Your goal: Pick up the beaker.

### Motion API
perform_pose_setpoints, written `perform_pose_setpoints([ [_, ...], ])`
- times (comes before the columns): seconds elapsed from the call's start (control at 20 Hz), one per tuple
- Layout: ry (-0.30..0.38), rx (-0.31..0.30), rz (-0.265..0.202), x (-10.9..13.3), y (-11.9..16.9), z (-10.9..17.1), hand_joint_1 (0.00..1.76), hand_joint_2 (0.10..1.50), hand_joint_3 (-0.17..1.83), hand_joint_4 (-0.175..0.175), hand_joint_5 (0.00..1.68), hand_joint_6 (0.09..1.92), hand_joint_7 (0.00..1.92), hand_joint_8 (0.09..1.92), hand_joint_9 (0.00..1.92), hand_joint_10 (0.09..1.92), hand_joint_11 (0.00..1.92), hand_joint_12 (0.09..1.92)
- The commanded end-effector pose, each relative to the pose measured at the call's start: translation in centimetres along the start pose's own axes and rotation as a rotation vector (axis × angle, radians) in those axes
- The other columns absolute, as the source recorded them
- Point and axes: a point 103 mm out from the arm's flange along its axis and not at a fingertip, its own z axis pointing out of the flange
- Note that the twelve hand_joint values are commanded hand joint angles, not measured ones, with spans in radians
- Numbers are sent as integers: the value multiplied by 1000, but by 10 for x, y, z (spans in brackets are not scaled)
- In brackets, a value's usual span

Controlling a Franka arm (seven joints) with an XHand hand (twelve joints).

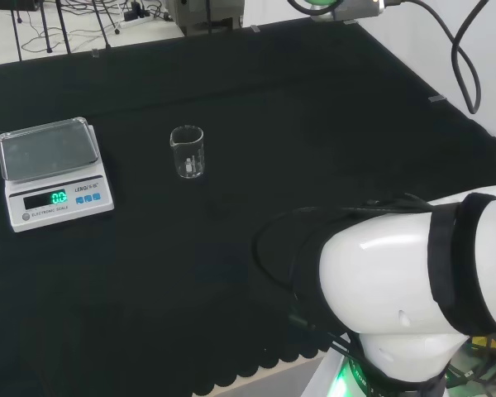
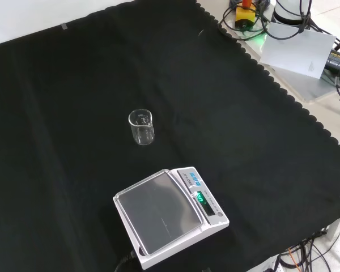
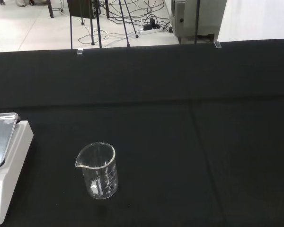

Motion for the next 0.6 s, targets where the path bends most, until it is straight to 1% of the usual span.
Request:
perform_pose_setpoints([
  [0.05, -14, -6, -1, 0, 0, 0, 746, 936, -174, -9, 165, 87, 165, 828, 273, 883, 30, 1408],
  [0.2, -26, 8, -5, 7, 5, 3, 708, 943, -175, -12, 190, 87, 168, 795, 241, 878, 2, 1392],
  [0.3, -37, 14, -30, 22, 11, 7, 706, 943, -175, -11, 188, 87, 168, 789, 237, 878, 0, 1389],
  [0.4, -33, 21, -40, 33, 17, 11, 706, 943, -175, -8, 175, 87, 167, 785, 235, 877, 0, 1388],
  [0.6, -13, 49, -43, 35, 34, 24, 710, 941, -175, -4, 147, 87, 139, 770, 224, 877, 0, 1372],
])
